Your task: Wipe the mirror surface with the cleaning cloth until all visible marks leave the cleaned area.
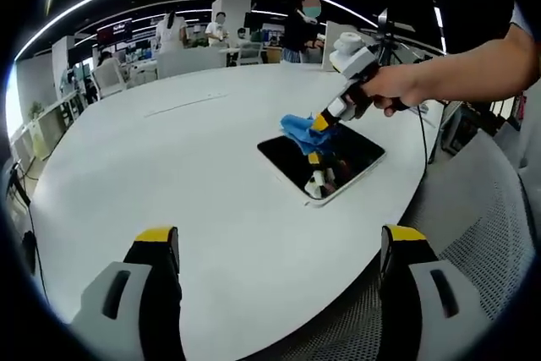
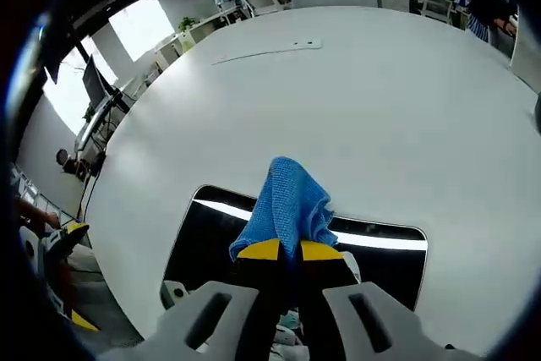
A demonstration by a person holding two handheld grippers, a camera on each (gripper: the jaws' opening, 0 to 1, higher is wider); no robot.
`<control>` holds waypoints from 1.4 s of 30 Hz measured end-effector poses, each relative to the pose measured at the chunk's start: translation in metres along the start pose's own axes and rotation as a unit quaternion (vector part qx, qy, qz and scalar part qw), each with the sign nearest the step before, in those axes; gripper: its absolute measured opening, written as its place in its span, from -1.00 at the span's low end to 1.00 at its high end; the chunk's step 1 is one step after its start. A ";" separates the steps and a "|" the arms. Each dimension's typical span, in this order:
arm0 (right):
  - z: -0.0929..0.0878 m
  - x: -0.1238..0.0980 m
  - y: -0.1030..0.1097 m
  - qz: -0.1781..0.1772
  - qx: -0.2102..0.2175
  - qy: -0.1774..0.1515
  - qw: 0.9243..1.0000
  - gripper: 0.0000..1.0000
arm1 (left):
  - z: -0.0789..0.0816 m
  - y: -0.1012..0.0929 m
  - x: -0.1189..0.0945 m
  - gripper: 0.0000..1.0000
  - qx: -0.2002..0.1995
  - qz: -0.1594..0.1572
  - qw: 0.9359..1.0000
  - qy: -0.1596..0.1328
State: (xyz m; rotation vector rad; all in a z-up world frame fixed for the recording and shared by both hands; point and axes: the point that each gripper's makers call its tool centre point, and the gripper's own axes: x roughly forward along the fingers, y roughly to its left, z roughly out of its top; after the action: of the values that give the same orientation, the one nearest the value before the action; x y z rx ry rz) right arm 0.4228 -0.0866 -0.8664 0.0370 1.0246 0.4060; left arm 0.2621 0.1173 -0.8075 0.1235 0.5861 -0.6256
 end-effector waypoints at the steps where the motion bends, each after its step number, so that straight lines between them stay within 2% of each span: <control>1: -0.001 0.000 0.000 -0.001 0.002 0.003 1.000 -0.99 | -0.001 0.000 0.001 0.97 0.001 0.000 1.000 0.003; 3: -0.001 -0.001 0.000 0.001 -0.004 0.004 1.000 -0.99 | 0.000 0.001 0.001 0.97 0.004 -0.001 1.000 0.005; 5: -0.002 -0.001 0.000 0.004 -0.007 0.000 1.000 -0.99 | 0.006 0.003 -0.001 0.95 0.015 0.002 1.000 -0.008; 7: -0.002 -0.002 0.000 0.006 -0.017 -0.004 1.000 -0.99 | 0.017 0.005 -0.005 0.94 0.016 0.013 0.999 -0.036; 9: -0.001 -0.001 0.000 0.007 -0.020 -0.003 1.000 -0.99 | 0.023 0.008 -0.007 0.98 0.012 0.019 0.998 -0.050; 12: 0.000 0.000 0.000 0.006 -0.016 0.009 1.000 -0.99 | 0.021 0.007 -0.006 0.98 0.012 0.016 0.999 -0.049; 17: 0.006 0.002 -0.002 0.002 -0.018 0.000 1.000 -0.99 | 0.020 0.008 -0.005 0.98 0.009 0.017 0.999 -0.047; 20: 0.008 0.004 -0.002 -0.002 -0.023 0.004 1.000 -0.99 | 0.021 0.007 -0.004 0.98 0.013 0.017 0.999 -0.047; 25: 0.005 0.002 -0.004 0.007 -0.024 0.004 1.000 -0.99 | 0.020 0.009 -0.005 0.98 0.011 0.018 0.999 -0.046; 36: 0.002 -0.003 -0.022 -0.003 -0.017 0.003 1.000 -0.99 | 0.017 0.008 -0.003 0.98 0.004 0.011 0.999 -0.038; 39: 0.003 -0.004 -0.024 -0.009 -0.039 0.003 0.999 -0.99 | 0.016 0.008 -0.004 0.98 0.006 0.012 0.999 -0.036; 42: 0.001 -0.006 -0.026 -0.011 -0.039 0.006 0.999 -0.99 | 0.015 0.008 -0.004 0.98 0.006 0.012 0.999 -0.034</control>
State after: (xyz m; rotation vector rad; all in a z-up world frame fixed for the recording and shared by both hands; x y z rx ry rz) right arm 0.4291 -0.1123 -0.8670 -0.0459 1.0187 0.4263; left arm 0.2711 0.1214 -0.7936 0.1207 0.5151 -0.6075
